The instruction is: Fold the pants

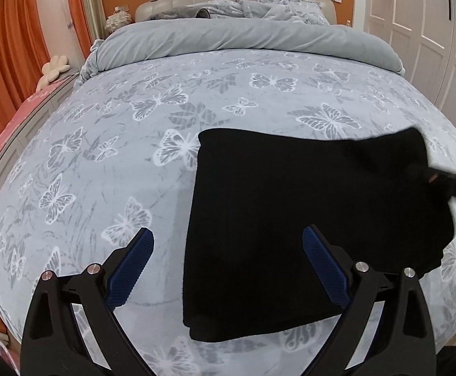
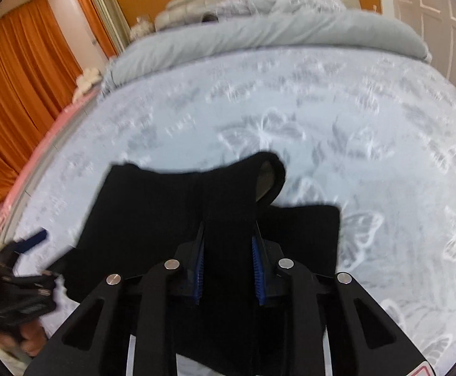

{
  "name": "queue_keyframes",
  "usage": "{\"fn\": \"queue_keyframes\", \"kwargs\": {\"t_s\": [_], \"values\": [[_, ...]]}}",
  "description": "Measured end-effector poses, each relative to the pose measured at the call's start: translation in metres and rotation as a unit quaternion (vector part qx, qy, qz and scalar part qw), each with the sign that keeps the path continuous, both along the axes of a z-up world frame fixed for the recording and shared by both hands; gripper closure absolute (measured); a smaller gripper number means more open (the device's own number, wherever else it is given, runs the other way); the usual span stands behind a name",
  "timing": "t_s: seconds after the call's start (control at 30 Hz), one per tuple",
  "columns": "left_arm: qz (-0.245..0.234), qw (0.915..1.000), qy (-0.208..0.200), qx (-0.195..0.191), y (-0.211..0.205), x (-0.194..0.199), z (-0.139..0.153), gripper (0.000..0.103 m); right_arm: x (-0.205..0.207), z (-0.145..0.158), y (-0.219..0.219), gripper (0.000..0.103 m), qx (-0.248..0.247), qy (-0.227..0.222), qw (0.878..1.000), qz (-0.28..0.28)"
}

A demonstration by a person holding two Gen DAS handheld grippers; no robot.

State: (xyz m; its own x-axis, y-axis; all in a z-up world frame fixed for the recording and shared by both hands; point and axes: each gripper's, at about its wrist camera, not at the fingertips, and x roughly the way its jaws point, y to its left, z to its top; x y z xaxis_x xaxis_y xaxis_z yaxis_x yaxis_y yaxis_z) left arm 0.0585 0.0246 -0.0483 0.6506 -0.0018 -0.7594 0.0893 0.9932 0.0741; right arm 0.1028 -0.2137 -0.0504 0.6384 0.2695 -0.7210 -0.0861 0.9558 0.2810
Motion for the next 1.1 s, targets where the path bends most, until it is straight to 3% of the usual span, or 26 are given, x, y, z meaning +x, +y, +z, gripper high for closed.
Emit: {"fn": "queue_keyframes", "kwargs": {"t_s": [0.13, 0.27, 0.33, 0.37, 0.47, 0.5, 0.6, 0.73, 0.97, 1.1], "values": [[-0.006, 0.9999, 0.002, 0.008, -0.005, 0.000, -0.004, 0.009, -0.009, 0.013, -0.014, 0.080, -0.021, -0.006, 1.000, -0.016], [-0.010, 0.9998, 0.011, 0.015, -0.008, 0.002, -0.010, 0.009, 0.012, -0.046, -0.018, 0.077, -0.029, 0.088, 0.996, -0.012], [-0.009, 0.9996, 0.013, 0.022, -0.009, 0.002, -0.013, 0.009, 0.011, -0.048, -0.018, 0.073, -0.025, 0.083, 0.996, -0.017], [-0.008, 0.9996, 0.014, 0.024, -0.007, 0.002, -0.013, 0.009, 0.007, -0.038, -0.019, 0.068, -0.024, 0.075, 0.997, -0.014], [-0.009, 0.9997, 0.019, 0.013, 0.004, 0.001, -0.011, 0.009, -0.022, -0.012, -0.026, 0.036, -0.056, 0.029, 0.998, -0.006], [-0.013, 0.9995, 0.027, 0.004, 0.010, 0.000, -0.011, 0.009, -0.035, -0.006, -0.028, 0.034, -0.086, 0.016, 0.996, -0.005], [-0.032, 0.9986, 0.041, -0.002, 0.022, -0.006, -0.016, 0.009, -0.062, -0.010, -0.032, 0.034, -0.134, 0.017, 0.991, 0.019], [-0.069, 0.9962, 0.030, 0.044, 0.026, -0.028, -0.028, 0.009, -0.076, -0.041, -0.023, 0.034, -0.183, 0.039, 0.981, 0.054], [-0.122, 0.9839, 0.034, 0.126, 0.011, -0.052, -0.065, 0.008, -0.075, -0.063, -0.004, 0.035, -0.216, 0.052, 0.973, 0.067], [-0.111, 0.9861, 0.029, 0.120, 0.013, -0.044, -0.069, 0.008, -0.080, -0.059, -0.004, 0.035, -0.216, 0.053, 0.972, 0.077]]}}
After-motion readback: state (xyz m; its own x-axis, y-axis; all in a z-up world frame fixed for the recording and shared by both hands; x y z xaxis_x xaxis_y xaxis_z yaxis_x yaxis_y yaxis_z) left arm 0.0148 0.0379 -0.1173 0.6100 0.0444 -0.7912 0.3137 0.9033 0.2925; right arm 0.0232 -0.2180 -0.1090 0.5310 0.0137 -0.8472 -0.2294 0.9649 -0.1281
